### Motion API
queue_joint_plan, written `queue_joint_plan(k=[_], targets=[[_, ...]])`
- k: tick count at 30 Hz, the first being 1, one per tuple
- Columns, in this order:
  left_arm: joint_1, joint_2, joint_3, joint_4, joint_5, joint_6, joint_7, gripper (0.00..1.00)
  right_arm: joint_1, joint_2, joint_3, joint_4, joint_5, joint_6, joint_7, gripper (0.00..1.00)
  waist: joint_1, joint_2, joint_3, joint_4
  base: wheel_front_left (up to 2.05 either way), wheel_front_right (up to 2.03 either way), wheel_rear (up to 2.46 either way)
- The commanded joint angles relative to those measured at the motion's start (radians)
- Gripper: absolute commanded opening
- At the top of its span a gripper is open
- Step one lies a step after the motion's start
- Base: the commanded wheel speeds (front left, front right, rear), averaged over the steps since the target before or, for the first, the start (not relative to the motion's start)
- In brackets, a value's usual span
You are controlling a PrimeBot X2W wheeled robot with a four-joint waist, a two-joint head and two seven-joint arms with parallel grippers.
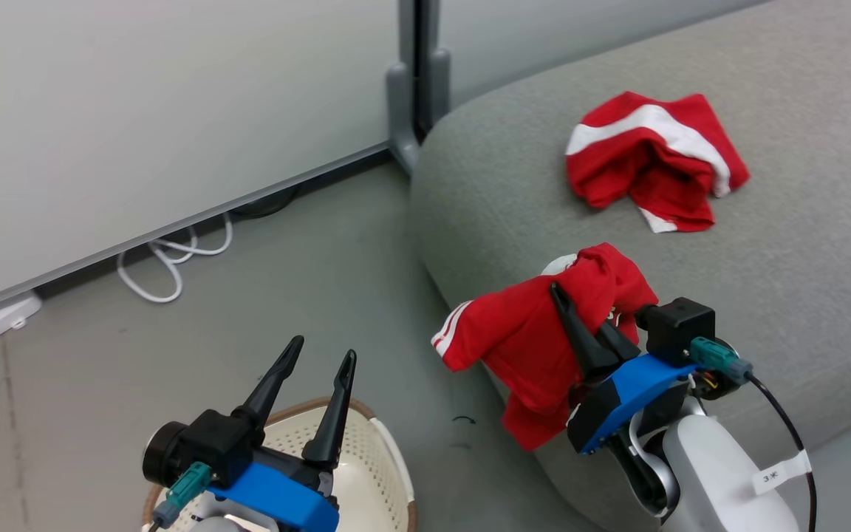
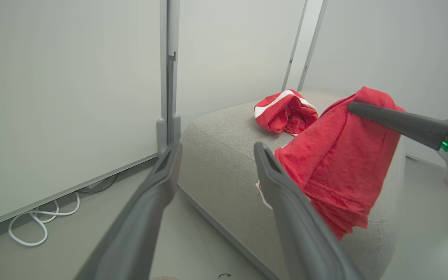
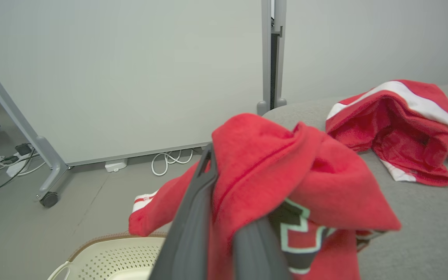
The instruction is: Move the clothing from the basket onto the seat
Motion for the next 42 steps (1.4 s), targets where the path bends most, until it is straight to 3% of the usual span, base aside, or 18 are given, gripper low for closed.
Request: queue_joint_plan(k=[1,11,25,34,42], targets=[[-0.009,0.004,-0.004,-0.002,-0.001,-0.001,-0.003,1.0,0.006,-0.001,-0.005,-0.004,0.0,0.0,-0.005,0.0,0.0,0.0,0.008,-0.041,0.0,0.0,0.0],[-0.019,0.019,-0.015,-0.002,0.0,-0.001,-0.003,1.0,0.013,-0.001,-0.008,-0.01,0.016,0.0,-0.018,0.0,0.0,0.0,0.035,-0.117,0.0,0.0,0.0],[-0.038,0.027,-0.033,0.001,-0.008,-0.001,-0.003,1.0,-0.004,-0.001,-0.048,-0.01,0.013,0.0,-0.027,0.0,0.0,0.0,0.057,-0.1,0.0,0.0,0.0],[-0.08,0.054,-0.036,-0.028,0.017,-0.001,-0.003,1.0,-0.185,-0.012,-0.201,-0.031,0.013,0.0,-0.037,0.0,0.0,0.0,0.162,-0.057,0.0,0.0,0.0],[-0.144,0.1,-0.05,-0.067,0.042,-0.001,-0.003,1.0,-0.379,-0.09,-0.364,-0.099,0.055,0.0,0.012,0.0,0.0,0.0,0.319,0.003,0.0,0.0,0.0]])
